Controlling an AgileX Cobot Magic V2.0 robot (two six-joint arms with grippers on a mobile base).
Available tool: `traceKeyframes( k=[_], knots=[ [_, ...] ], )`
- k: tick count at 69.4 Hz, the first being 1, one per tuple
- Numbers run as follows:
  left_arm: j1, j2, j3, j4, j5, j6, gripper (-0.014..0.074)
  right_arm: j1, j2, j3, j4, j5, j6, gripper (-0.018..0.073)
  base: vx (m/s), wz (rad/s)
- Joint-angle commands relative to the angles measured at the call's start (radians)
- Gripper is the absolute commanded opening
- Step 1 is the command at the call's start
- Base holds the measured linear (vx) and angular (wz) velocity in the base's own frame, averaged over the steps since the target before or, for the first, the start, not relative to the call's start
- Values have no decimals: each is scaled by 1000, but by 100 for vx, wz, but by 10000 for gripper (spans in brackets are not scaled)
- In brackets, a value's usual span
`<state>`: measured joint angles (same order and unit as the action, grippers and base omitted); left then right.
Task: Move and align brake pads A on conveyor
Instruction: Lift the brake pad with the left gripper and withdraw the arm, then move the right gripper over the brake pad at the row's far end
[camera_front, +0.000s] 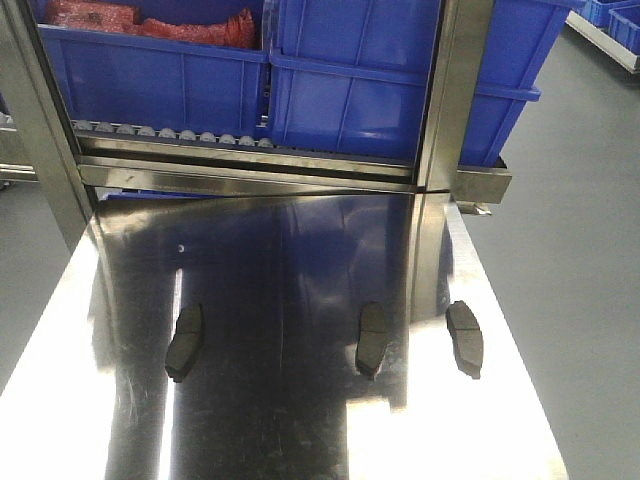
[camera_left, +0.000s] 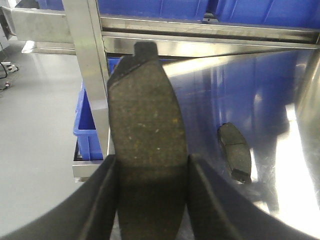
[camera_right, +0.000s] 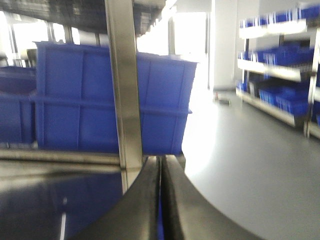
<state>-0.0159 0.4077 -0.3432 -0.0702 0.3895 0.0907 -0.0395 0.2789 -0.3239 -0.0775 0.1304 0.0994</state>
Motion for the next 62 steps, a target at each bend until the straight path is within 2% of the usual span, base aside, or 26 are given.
traceKeyframes(
  k=[1, 16, 28, 35, 51, 62],
  knots=[
    [-4, 4, -28, -11, -95, -3, -6, -8, 153, -131, 4, 90, -5, -11, 0, 0],
    [-4, 4, -28, -11, -95, -3, -6, -8, 414, -314, 70, 421, -5, -11, 0, 0],
    [-4, 4, -28, -11, -95, -3, -6, -8, 551, -371, 86, 632, -5, -11, 0, 0],
    [-4, 4, -28, -11, -95, -3, -6, -8, 599, -371, 49, 660, -4, -11, 0, 0],
    [-4, 4, -28, -11, -95, -3, -6, -8, 613, -371, 47, 702, 33, -5, 0, 0],
    [-4, 4, -28, -11, -95, -3, -6, -8, 613, -371, 37, 710, 24, 58, 0, 0]
  ],
)
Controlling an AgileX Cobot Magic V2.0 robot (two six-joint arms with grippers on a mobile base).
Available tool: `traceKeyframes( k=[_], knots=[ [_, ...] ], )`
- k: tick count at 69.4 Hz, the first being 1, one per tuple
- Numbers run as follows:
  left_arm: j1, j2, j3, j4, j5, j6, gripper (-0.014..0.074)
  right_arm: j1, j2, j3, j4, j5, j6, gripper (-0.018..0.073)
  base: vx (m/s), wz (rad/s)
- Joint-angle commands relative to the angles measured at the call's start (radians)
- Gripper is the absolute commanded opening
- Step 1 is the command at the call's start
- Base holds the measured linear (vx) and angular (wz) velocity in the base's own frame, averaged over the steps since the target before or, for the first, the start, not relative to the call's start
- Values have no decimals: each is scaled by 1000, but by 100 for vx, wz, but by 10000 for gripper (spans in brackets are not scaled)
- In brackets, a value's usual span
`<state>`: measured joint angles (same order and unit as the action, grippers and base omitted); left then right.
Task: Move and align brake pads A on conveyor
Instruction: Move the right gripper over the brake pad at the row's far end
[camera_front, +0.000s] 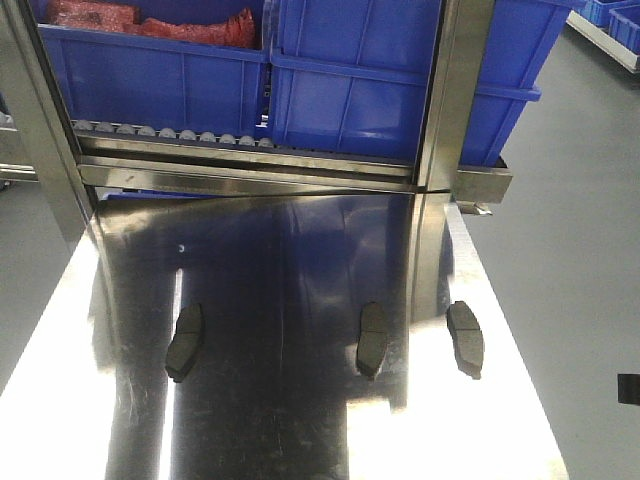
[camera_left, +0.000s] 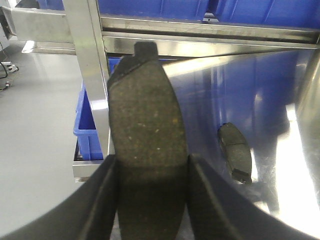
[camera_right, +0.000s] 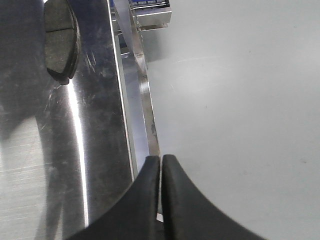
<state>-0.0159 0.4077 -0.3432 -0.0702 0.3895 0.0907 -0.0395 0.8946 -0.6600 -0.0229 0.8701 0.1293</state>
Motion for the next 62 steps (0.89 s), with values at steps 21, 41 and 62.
traceKeyframes(
  k=[21, 41, 62],
  knots=[
    [-4, 4, -28, -11, -95, -3, -6, -7, -3, -36, 10, -42, -35, 378, 0, 0],
    [-4, 4, -28, -11, -95, -3, -6, 99, 141, -103, 129, -52, -142, 455, 0, 0],
    [-4, 4, -28, -11, -95, -3, -6, 207, 456, -354, 127, -54, -74, 453, 0, 0]
  ],
)
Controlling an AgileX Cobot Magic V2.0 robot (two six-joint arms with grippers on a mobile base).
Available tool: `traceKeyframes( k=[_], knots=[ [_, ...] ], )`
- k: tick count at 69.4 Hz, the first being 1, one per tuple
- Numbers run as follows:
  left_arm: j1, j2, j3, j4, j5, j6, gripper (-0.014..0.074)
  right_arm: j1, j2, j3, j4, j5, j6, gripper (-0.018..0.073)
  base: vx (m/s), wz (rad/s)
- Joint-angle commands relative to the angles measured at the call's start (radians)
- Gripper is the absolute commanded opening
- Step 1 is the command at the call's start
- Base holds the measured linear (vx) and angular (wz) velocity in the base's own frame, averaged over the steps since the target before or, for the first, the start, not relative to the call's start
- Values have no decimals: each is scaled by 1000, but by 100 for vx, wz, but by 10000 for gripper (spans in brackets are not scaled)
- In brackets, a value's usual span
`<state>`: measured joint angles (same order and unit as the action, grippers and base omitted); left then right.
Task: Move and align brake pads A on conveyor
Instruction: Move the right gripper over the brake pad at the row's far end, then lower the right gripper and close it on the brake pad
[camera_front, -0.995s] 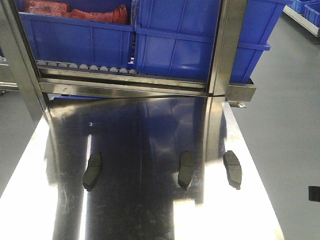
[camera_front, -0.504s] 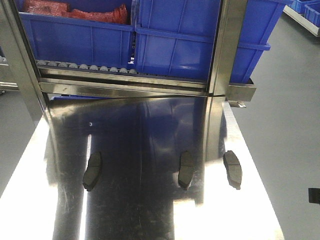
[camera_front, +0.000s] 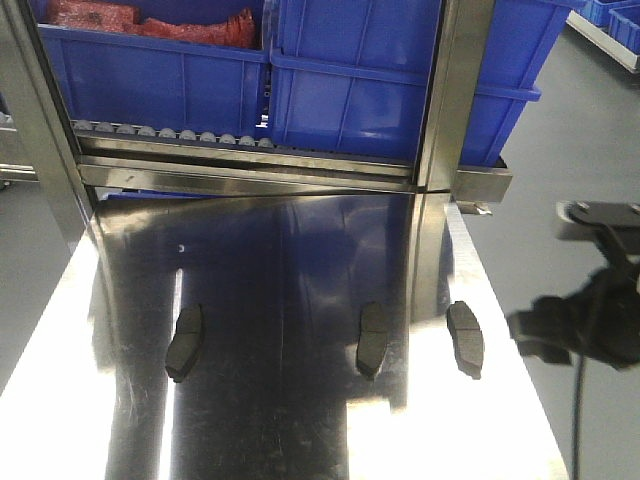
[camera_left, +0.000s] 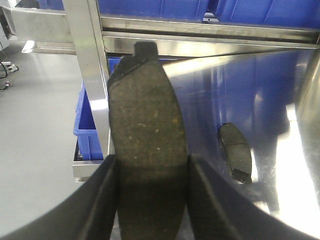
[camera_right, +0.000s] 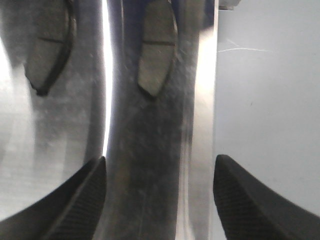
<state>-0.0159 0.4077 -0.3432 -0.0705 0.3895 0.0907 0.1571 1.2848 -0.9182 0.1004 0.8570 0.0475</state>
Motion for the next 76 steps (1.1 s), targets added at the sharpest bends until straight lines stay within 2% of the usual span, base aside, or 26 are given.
traceKeyframes(
  k=[1, 29, 54, 76],
  knots=[
    [-4, 4, -28, -11, -95, -3, -6, 11, 82, -108, 5, -41, 8, 453, 0, 0],
    [-4, 4, -28, -11, -95, -3, -6, 5, 464, -373, -9, 29, 6, 453, 0, 0],
    [-4, 4, -28, -11, -95, -3, -6, 6, 591, -463, -25, 32, 6, 453, 0, 0],
    [-4, 4, -28, -11, -95, -3, -6, 6, 634, -466, -54, 14, 33, 453, 0, 0]
  ],
)
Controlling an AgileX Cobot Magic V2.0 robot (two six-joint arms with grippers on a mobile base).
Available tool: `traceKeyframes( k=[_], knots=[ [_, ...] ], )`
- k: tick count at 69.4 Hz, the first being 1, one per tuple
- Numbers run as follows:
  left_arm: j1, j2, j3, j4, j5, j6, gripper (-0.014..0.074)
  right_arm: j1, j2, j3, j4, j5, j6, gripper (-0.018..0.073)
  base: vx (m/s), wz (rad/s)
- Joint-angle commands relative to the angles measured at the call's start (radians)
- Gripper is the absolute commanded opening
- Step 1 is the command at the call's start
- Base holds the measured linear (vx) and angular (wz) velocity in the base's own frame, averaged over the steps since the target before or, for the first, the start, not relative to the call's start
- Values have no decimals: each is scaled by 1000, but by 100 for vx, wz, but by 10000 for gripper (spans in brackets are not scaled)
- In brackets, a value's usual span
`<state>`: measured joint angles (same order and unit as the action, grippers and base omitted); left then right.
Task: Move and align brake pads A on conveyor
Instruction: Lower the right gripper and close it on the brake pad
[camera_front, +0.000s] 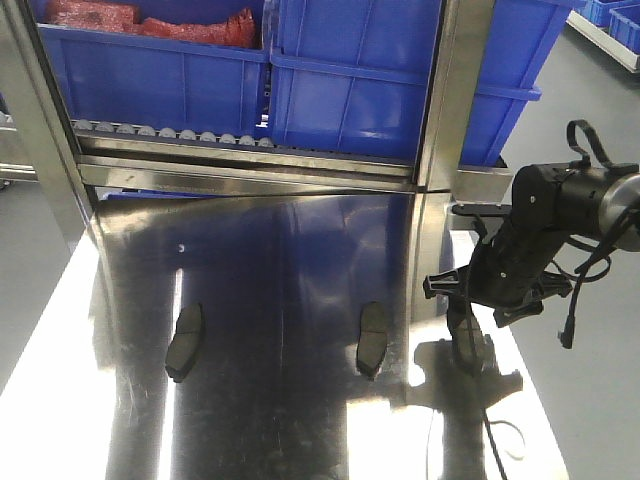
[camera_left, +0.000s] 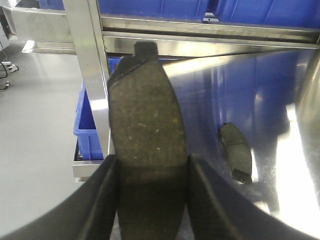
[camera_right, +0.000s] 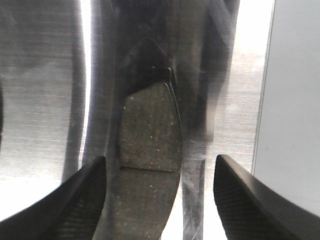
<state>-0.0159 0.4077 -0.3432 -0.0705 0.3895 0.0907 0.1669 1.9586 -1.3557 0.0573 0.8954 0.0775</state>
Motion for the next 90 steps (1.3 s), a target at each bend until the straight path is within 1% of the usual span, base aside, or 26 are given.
traceKeyframes(
  k=[1, 12, 20, 24, 27, 31, 56, 63, 72, 90],
  knots=[
    [-4, 4, -28, -11, -95, -3, -6, -4, -39, -29, -10, -24, 3, 453, 0, 0],
    [-4, 4, -28, -11, -95, -3, -6, 1, -37, -29, -9, -41, 7, 453, 0, 0],
    [-4, 4, -28, -11, -95, -3, -6, 21, -35, -29, -16, -48, 9, 453, 0, 0],
    [-4, 4, -28, -11, -95, -3, -6, 29, -32, -29, -30, -51, 26, 453, 0, 0],
    [-4, 4, -28, -11, -95, -3, -6, 35, -26, -29, -57, -50, 46, 453, 0, 0],
    [-4, 4, -28, -11, -95, -3, -6, 35, -17, -29, -65, -46, 76, 453, 0, 0],
    [-4, 4, -28, -11, -95, -3, -6, 34, -5, -29, -34, -38, 84, 453, 0, 0],
    [-4, 4, -28, -11, -95, -3, -6, 34, -5, -28, -34, -36, 86, 438, 0, 0],
    [-4, 4, -28, -11, -95, -3, -6, 34, -5, -28, -42, -25, 103, 373, 0, 0],
    [-4, 4, -28, -11, -95, -3, -6, 34, -5, -28, -71, 3, 118, 181, 0, 0]
  ],
)
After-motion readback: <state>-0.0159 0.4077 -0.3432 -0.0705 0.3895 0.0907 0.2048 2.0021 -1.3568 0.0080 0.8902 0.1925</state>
